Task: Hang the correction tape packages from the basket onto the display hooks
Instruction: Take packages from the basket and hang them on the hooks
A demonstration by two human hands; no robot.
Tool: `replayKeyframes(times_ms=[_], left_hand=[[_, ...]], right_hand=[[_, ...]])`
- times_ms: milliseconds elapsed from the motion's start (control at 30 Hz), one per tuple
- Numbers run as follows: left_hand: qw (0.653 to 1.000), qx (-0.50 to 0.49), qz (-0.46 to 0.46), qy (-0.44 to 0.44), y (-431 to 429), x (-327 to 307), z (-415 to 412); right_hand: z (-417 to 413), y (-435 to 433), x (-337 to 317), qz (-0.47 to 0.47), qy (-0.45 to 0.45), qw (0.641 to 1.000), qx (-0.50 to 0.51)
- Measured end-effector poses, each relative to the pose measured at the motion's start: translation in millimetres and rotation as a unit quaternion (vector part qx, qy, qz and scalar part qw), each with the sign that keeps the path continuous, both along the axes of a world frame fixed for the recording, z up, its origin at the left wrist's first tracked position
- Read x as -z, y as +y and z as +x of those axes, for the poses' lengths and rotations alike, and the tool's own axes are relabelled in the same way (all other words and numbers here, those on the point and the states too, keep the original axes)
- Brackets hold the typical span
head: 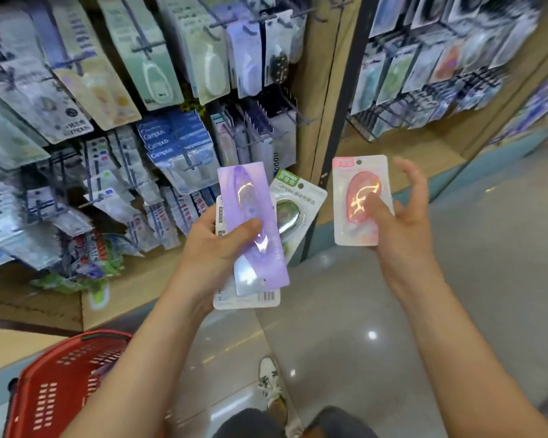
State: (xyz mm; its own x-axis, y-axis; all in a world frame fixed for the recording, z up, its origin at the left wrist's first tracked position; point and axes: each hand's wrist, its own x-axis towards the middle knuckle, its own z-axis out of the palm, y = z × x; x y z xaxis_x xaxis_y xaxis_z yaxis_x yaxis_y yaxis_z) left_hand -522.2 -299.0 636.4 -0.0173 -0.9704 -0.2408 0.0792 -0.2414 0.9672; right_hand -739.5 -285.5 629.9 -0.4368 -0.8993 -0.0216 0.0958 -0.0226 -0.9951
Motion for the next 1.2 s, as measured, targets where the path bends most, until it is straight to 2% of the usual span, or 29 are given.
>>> replayKeyframes(times_ms=[67,167,233,367,633,767,933,1100,1200], left_hand=[[1.000,-0.004,-0.003,0.004,-13.7,-8.5,-6.7],[1.000,-0.009,0.001,0.023,-31.1,-19.7,-20.1],[0.999,-0.004,-0.001,0.031,-42.2,-25.2,-32.8],[0.998,-0.002,-0.024,0.050,-60.4,-34.5,-65.8],[0.996,-0.044,-0.058,0.048,-89.9,-62.4,-112.1],[0.994,-0.051,-0.100,0.003,-106.1,-77.4,-111.1],[0.989,0.055,-0.133,-0.010,-120.8,-105.9,-115.1],[0.978,0.083,-0.194,0.007,-134.4,-140.7,-102.3],[0.965,0.144,-0.219,0.004,-137.9,-163.0,-99.9]], right_hand=[[-3.5,-15.1,-1.1,0.006,0.046,0.999,-0.004],[-7.2,-35.4,-9.2,0.036,-0.007,0.999,-0.028],[-8.9,-50.3,-18.3,0.044,-0.024,0.995,-0.090],[-11.0,-77.9,-31.1,0.008,-0.045,0.980,-0.191],[-52.9,-127.2,-44.4,-0.066,-0.066,0.983,-0.160],[-77.9,-144.5,-63.5,-0.107,-0.058,0.973,-0.197],[-91.8,-159.7,-91.6,-0.169,0.024,0.940,-0.295],[-96.2,-179.6,-121.6,-0.215,0.034,0.927,-0.307],[-92.6,-187.3,-135.5,-0.227,0.062,0.923,-0.304]])
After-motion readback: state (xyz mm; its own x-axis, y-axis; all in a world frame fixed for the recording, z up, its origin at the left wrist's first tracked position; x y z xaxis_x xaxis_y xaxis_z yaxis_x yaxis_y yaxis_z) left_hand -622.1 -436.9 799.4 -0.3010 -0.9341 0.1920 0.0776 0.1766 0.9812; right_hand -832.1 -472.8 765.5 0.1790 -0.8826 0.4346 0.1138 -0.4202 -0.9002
